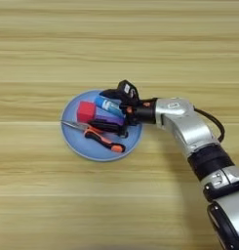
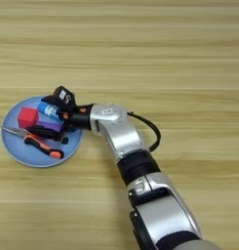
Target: Move the objects on the table
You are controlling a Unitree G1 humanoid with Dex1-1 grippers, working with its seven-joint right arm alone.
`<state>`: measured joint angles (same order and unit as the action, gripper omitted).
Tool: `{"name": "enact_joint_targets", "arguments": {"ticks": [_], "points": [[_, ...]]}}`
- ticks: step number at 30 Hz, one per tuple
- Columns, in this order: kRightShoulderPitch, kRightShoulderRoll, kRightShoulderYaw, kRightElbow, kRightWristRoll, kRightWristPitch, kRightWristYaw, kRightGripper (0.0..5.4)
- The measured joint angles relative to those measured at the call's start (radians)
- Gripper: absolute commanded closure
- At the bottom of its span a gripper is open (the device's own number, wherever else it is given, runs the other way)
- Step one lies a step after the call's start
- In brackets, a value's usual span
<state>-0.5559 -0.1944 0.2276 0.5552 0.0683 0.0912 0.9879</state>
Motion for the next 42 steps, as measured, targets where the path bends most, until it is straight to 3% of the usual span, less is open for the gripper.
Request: {"name": "enact_joint_targets", "arguments": {"ticks": [8, 20, 33, 42], "points": [[-0.047, 0.033, 0.003, 0.127, -0.046, -0.047, -0.041, 0.29], [-0.087, 0.077, 0.003, 0.211, -0.075, -0.102, -0.049, 1.7], [-0.107, 0.09, 0.0, 0.257, -0.08, -0.126, -0.065, 3.15], [-0.111, 0.093, -0.003, 0.264, -0.079, -0.128, -0.065, 3.17]]}}
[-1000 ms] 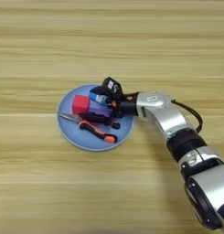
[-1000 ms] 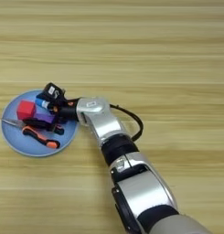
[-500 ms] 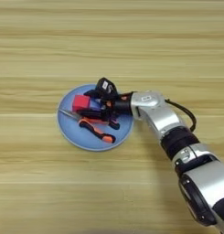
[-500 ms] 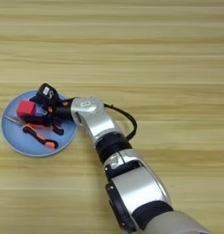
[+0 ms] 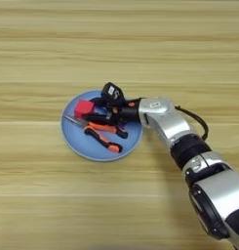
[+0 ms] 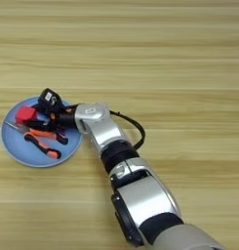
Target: Move the objects on the table
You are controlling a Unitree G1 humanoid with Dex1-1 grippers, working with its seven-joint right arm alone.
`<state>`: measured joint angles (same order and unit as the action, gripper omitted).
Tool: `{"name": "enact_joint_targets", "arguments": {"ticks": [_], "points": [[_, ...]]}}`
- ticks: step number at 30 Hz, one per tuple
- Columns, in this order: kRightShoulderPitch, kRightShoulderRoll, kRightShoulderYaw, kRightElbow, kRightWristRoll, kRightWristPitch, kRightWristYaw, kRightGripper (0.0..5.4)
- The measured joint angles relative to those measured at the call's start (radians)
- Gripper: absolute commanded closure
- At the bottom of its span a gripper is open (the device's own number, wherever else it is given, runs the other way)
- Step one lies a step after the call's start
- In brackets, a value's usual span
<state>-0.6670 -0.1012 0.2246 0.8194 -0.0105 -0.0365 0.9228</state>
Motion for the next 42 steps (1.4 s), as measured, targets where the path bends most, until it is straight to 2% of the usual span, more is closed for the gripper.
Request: {"name": "enact_joint_targets", "arguments": {"ticks": [11, 17, 33, 42], "points": [[0.003, -0.011, -0.049, -0.127, 0.035, 0.051, 0.003, 3.17], [0.004, -0.044, -0.102, -0.204, 0.069, 0.097, 0.003, 3.17], [0.003, -0.218, -0.261, -0.225, 0.117, 0.117, -0.022, 3.17], [0.005, -0.267, -0.309, -0.122, 0.121, 0.099, -0.045, 3.17]]}}
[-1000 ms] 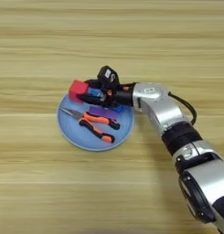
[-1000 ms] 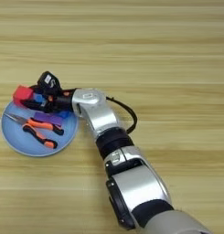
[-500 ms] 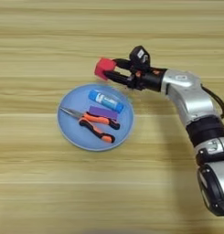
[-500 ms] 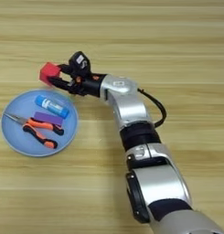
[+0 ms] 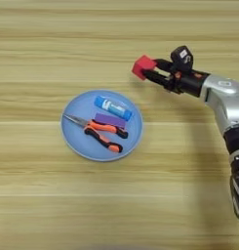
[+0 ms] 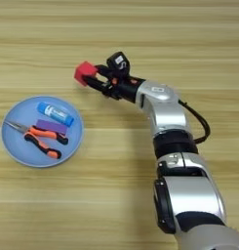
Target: Move the objects on the table
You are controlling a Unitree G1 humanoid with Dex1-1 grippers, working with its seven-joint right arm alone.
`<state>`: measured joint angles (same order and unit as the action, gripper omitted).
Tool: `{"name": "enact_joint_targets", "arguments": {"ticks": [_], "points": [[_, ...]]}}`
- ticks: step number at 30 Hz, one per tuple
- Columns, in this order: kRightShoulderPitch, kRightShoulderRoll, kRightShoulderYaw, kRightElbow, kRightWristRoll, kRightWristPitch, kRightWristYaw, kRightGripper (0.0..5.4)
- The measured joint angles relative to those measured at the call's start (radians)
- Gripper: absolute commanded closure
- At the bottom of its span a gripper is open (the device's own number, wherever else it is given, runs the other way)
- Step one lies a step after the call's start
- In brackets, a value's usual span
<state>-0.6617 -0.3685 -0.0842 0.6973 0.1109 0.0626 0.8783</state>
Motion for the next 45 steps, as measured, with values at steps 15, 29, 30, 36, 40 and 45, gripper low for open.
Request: {"name": "enact_joint_targets", "arguments": {"ticks": [15, 29, 30, 36, 40, 45], "points": [[0.019, -0.047, -0.016, 0.166, -0.01, -0.079, -0.021, 3.17], [0.026, -0.047, -0.009, 0.328, -0.048, -0.172, -0.06, 3.17], [0.026, -0.047, -0.009, 0.334, -0.049, -0.18, -0.063, 3.17], [0.016, -0.046, -0.006, 0.38, -0.054, -0.226, -0.064, 3.17], [0.014, -0.045, 0.0, 0.387, -0.057, -0.228, -0.058, 2.62], [0.015, -0.041, -0.003, 0.385, -0.05, -0.232, -0.032, 2.15]]}}
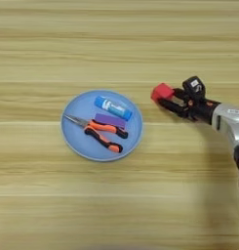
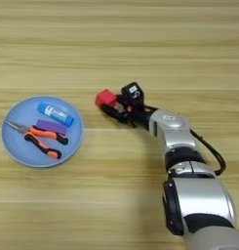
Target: Move the objects on the table
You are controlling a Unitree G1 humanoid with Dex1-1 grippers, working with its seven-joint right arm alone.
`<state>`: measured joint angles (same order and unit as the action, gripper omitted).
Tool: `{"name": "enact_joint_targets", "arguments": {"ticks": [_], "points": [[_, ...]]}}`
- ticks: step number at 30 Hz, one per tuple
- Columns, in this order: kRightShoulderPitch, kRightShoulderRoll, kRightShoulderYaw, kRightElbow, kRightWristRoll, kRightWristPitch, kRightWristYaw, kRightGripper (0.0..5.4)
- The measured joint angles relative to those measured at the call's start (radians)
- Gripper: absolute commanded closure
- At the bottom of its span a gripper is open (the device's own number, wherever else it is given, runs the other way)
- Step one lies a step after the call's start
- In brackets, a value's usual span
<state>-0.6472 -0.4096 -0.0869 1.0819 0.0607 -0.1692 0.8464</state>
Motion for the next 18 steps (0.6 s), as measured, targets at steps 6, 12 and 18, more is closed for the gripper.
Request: {"name": "enact_joint_targets", "arguments": {"ticks": [6, 12, 18], "points": [[0.003, 0.009, -0.038, -0.118, 0.07, 0.005, 0.06, 1.44], [0.079, 0.046, -0.065, -0.434, 0.19, 0.1, 0.079, 0.57], [0.207, 0.12, -0.029, -0.749, 0.243, 0.221, 0.055, 0.04]]}}
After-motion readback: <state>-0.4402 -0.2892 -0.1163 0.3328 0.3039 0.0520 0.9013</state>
